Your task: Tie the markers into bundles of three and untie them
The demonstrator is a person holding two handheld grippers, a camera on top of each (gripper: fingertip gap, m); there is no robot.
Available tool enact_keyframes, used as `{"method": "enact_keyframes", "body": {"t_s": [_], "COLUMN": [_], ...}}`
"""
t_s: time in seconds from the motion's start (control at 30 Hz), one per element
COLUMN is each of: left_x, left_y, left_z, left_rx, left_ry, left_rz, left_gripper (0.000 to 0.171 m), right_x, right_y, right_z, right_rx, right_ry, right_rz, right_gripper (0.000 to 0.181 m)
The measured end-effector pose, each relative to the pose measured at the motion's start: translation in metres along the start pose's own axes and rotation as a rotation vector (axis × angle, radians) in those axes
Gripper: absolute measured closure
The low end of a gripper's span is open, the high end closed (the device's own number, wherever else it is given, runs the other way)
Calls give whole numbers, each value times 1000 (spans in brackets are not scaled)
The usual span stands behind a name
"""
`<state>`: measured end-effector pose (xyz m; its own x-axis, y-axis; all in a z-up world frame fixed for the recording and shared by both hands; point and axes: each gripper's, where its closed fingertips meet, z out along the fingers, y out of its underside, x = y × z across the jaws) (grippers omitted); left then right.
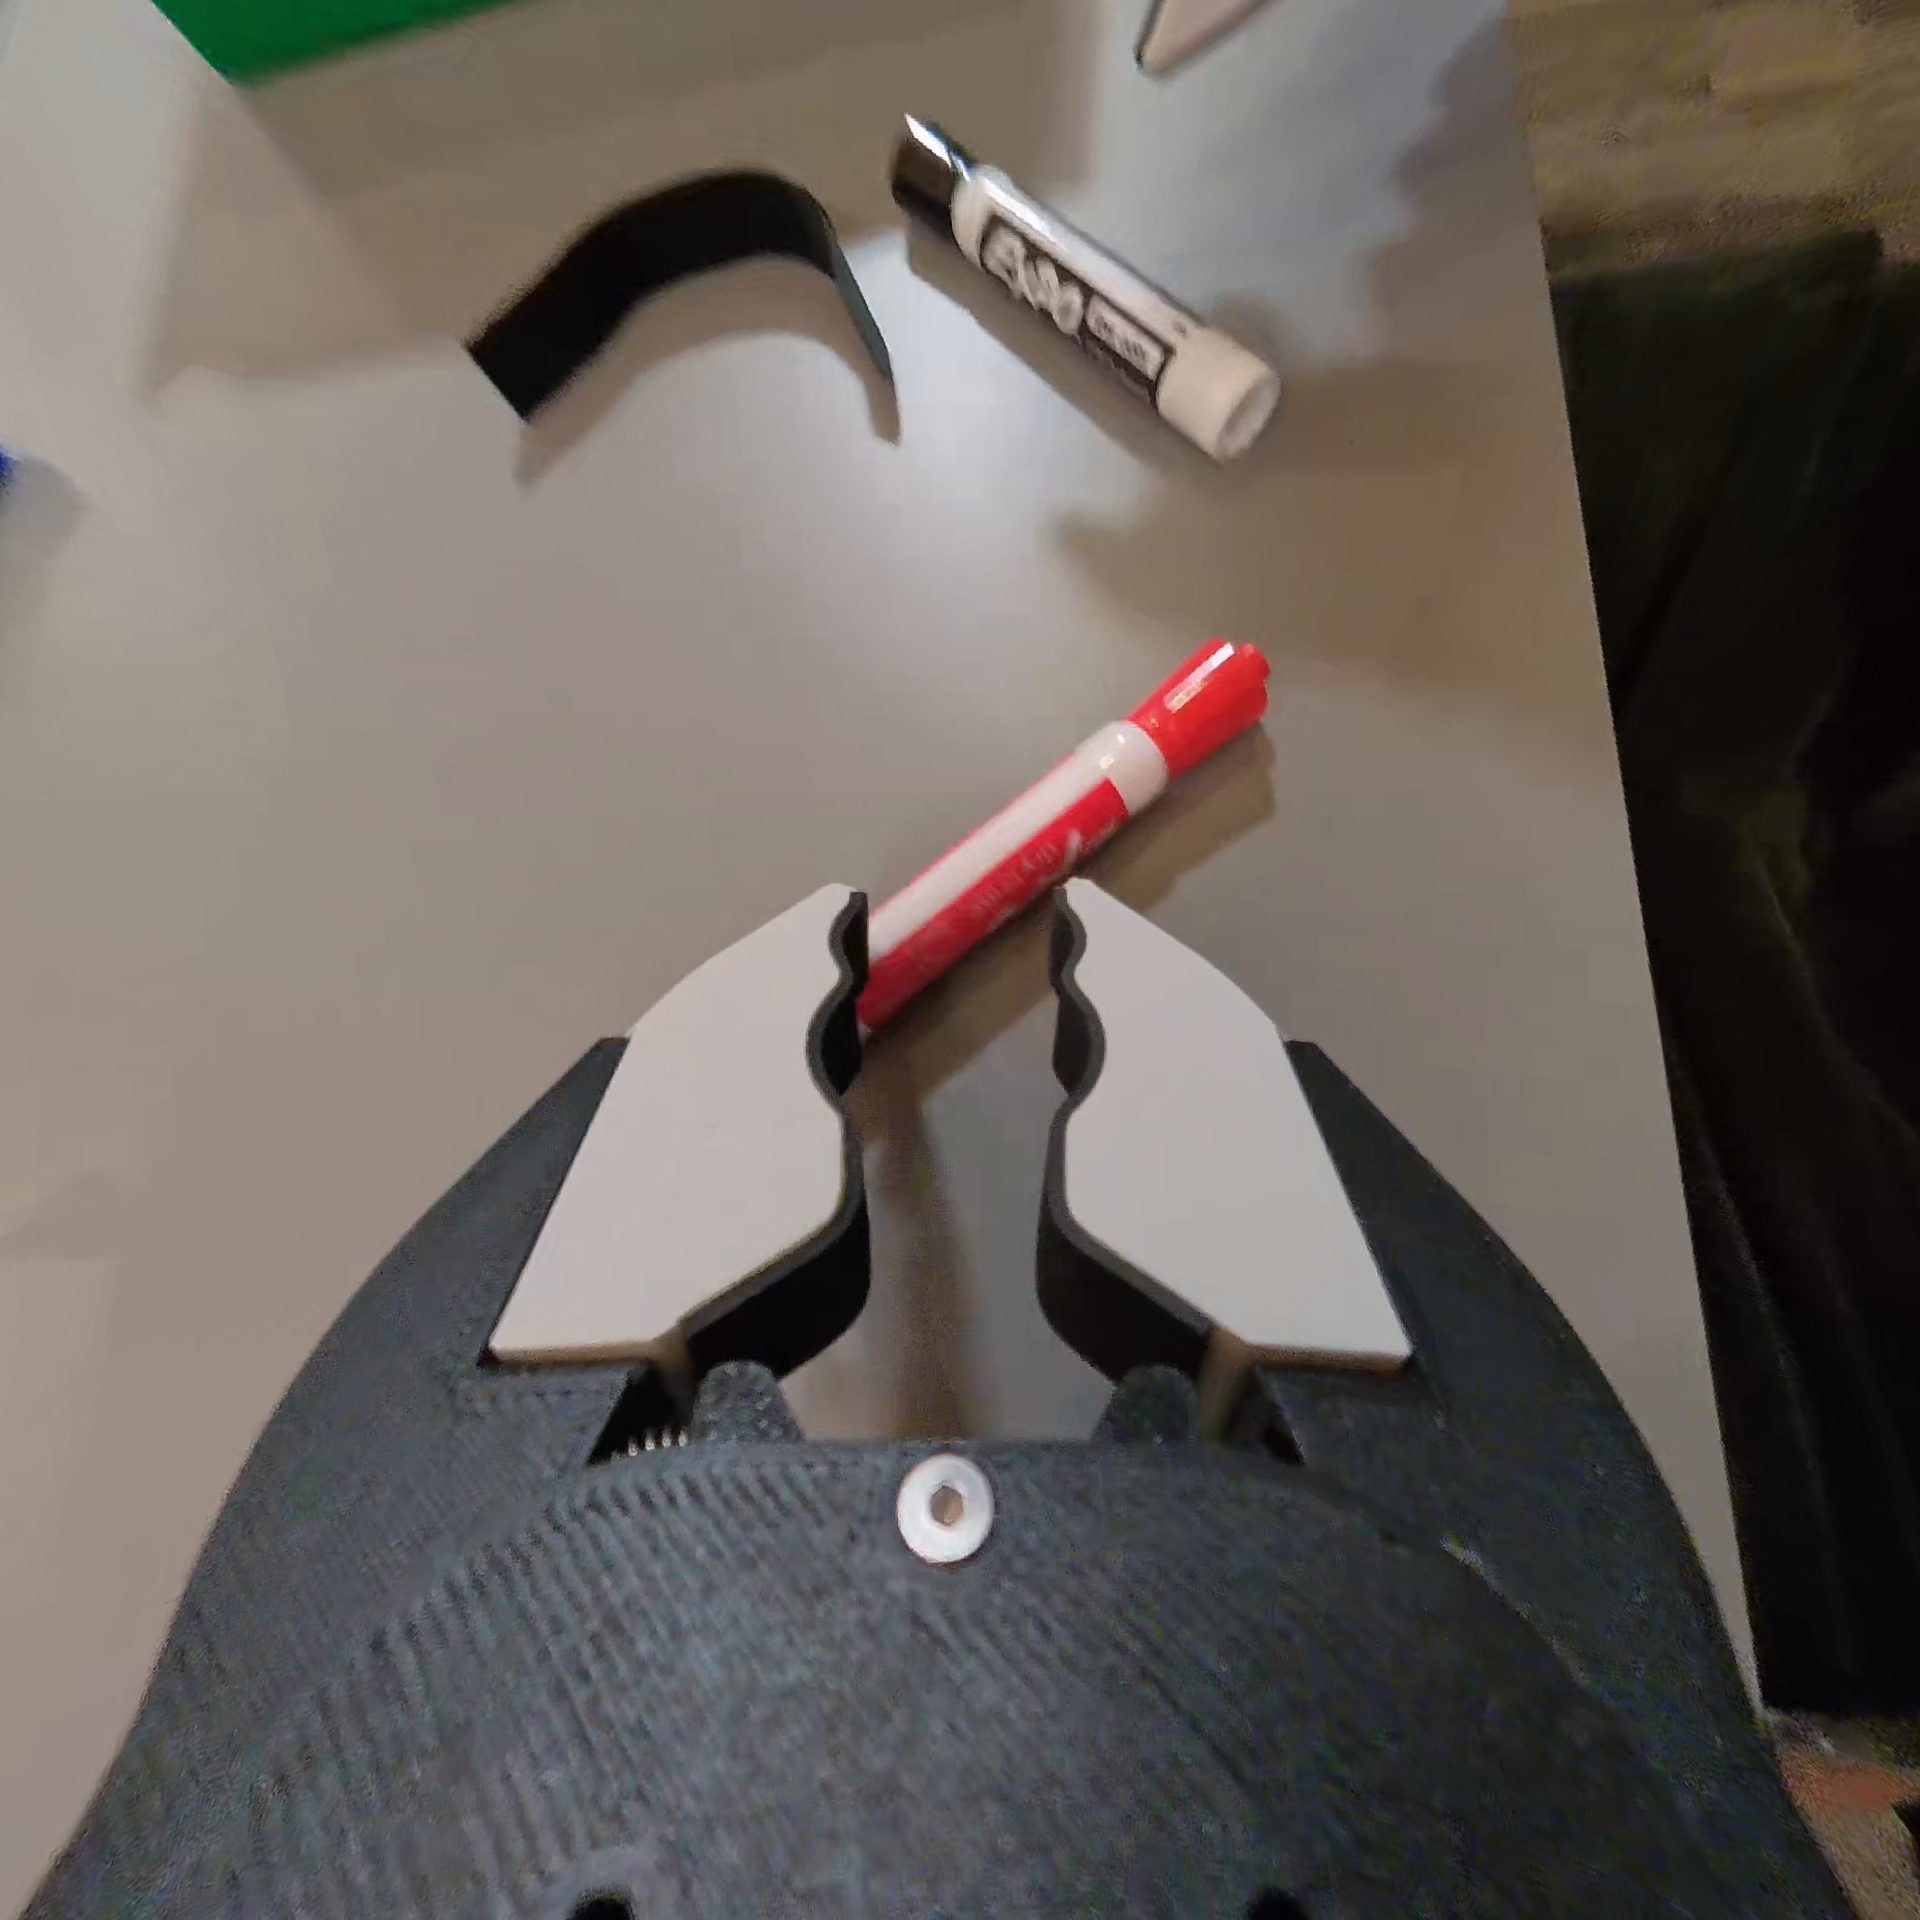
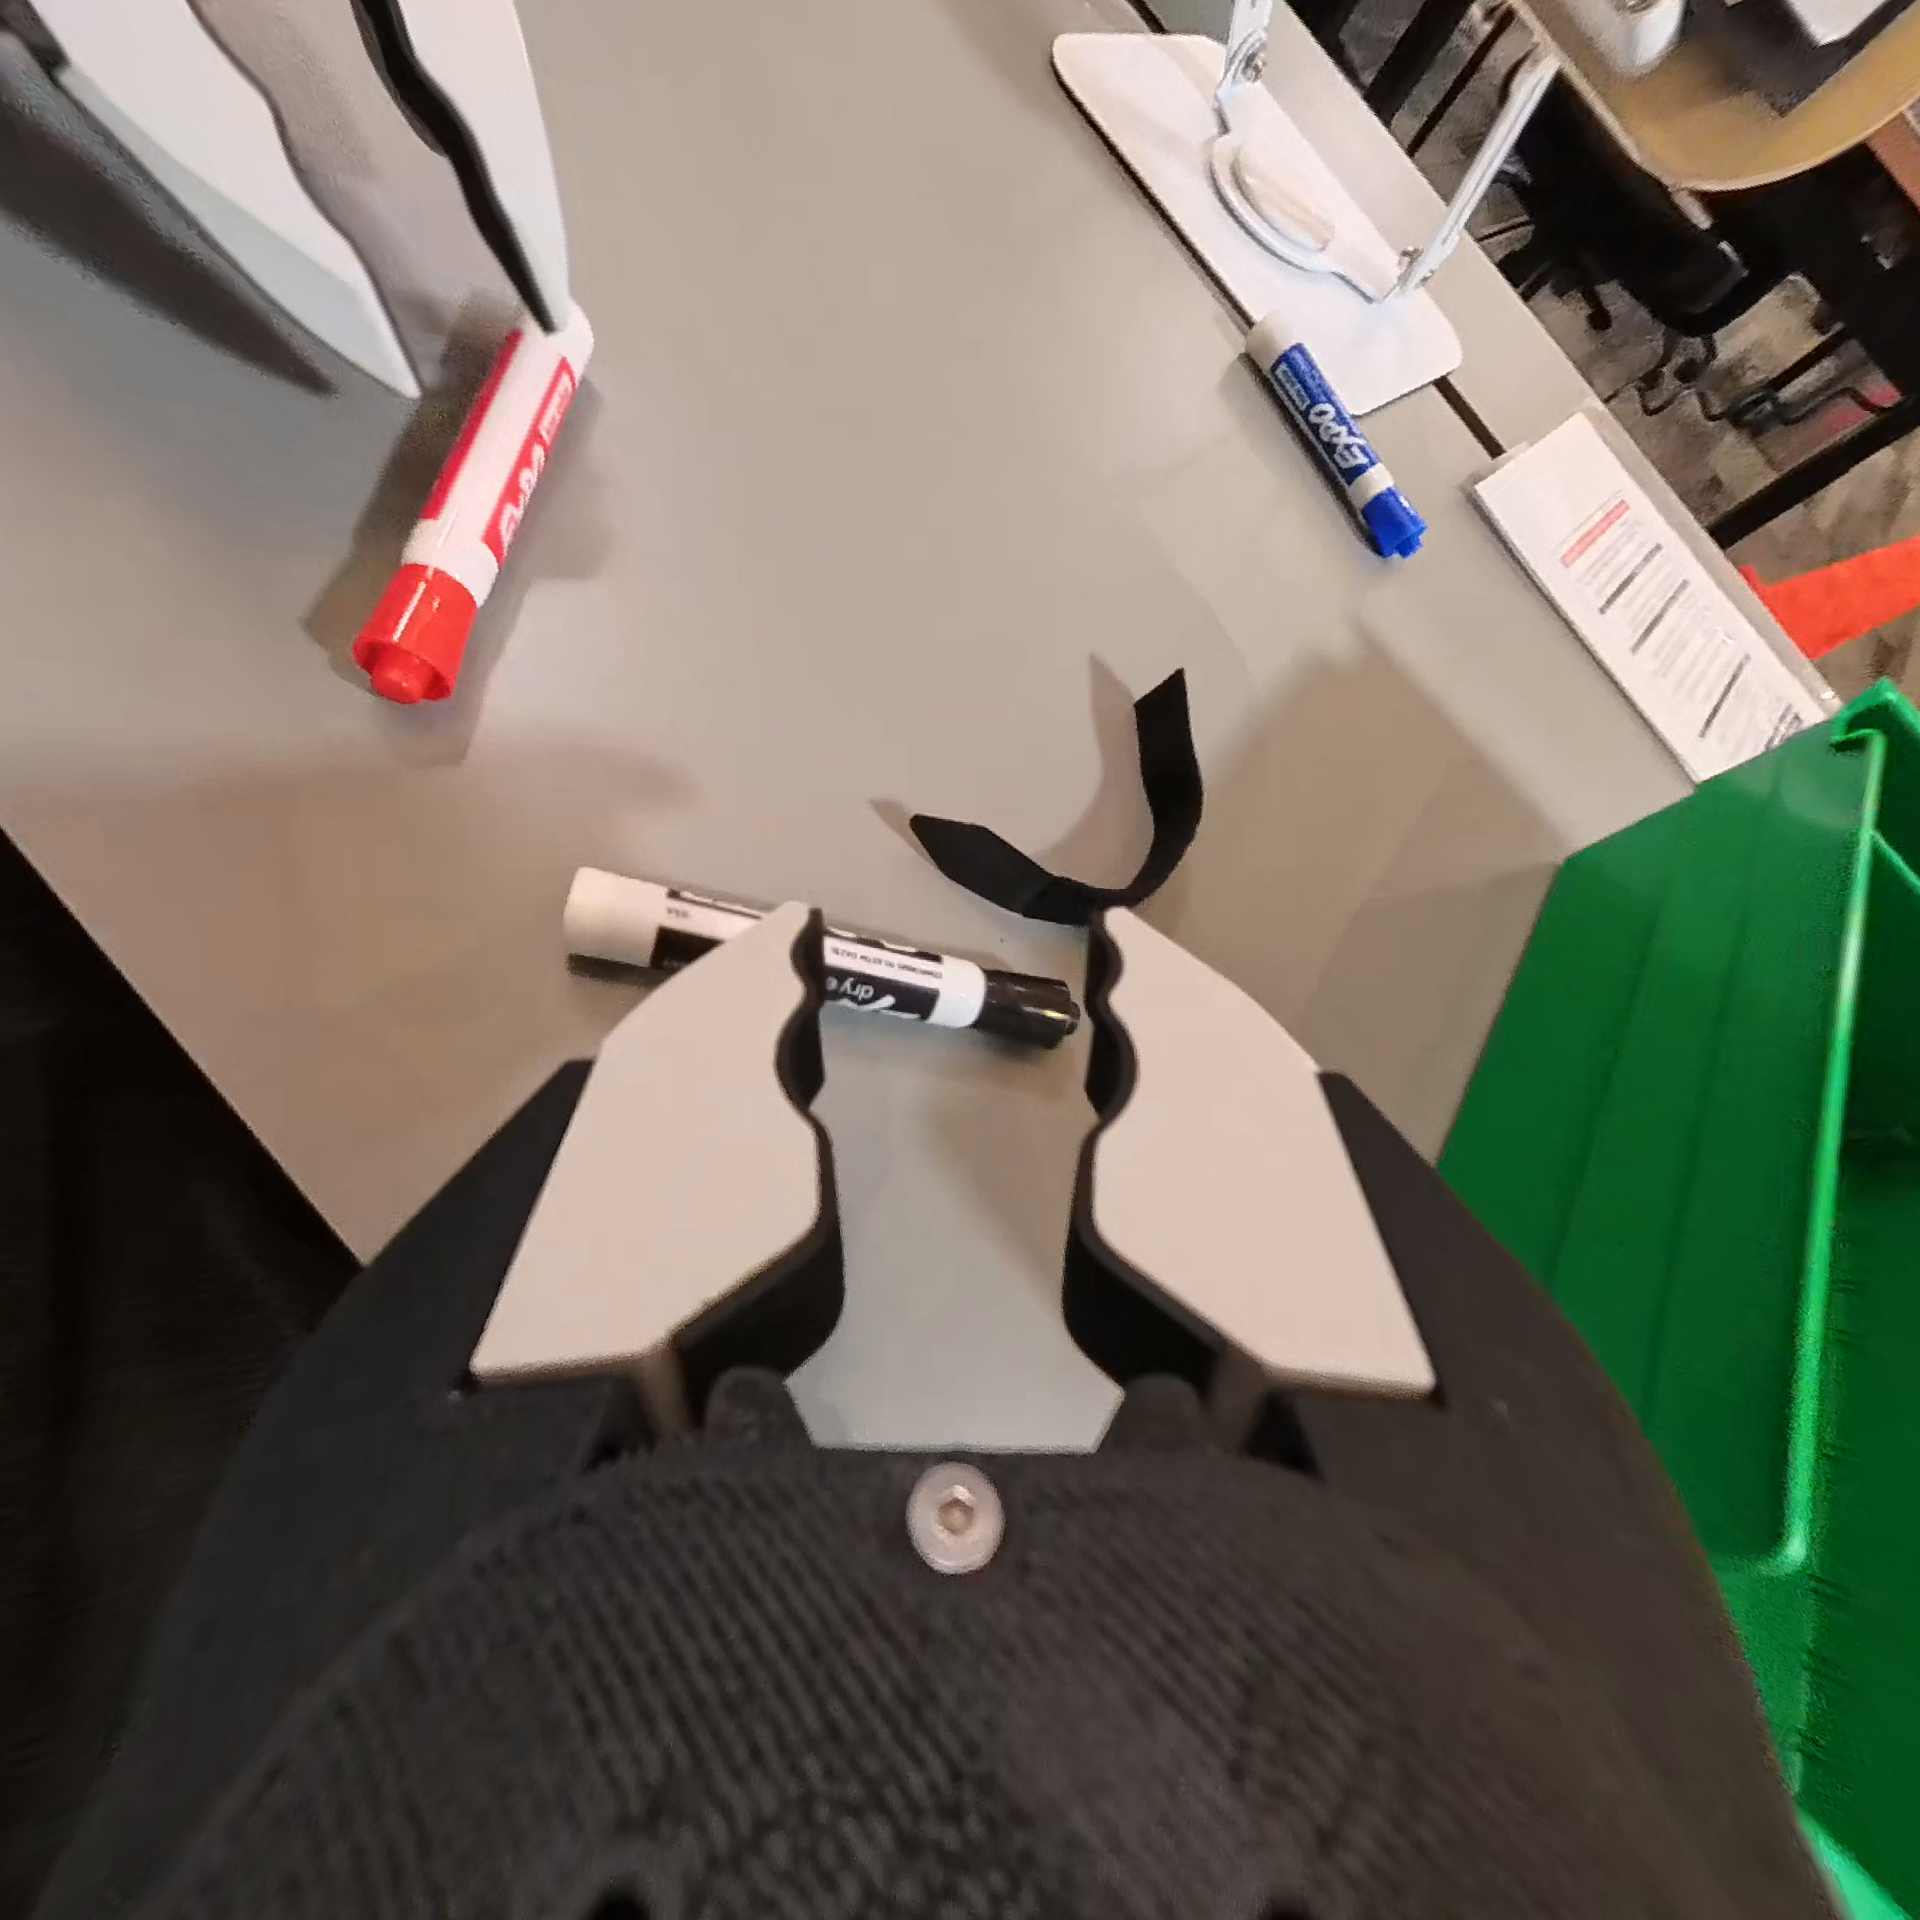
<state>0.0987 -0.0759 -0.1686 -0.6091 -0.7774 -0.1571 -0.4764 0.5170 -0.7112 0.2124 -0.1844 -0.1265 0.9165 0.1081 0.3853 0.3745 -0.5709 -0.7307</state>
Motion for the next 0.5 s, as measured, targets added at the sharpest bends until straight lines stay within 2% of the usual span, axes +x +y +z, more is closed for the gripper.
{"method": "enact_keyframes", "body": {"t_s": [0.1,0.27,0.5], "left_x": [3,1,4], "left_y": [13,12,16], "left_z": [10,13,5], "left_rx": [-96,-99,-121], "left_ry": [-2,-28,-100], "left_rz": [14,15,36], "left_gripper": [125,144,149], "right_x": [-2,0,-4], "right_y": [0,0,-16], "right_z": [3,3,11], "right_rx": [-5,3,63], "right_ry": [-4,-5,-67], "right_rz": [-11,-4,34], "right_gripper": [133,133,134]}}
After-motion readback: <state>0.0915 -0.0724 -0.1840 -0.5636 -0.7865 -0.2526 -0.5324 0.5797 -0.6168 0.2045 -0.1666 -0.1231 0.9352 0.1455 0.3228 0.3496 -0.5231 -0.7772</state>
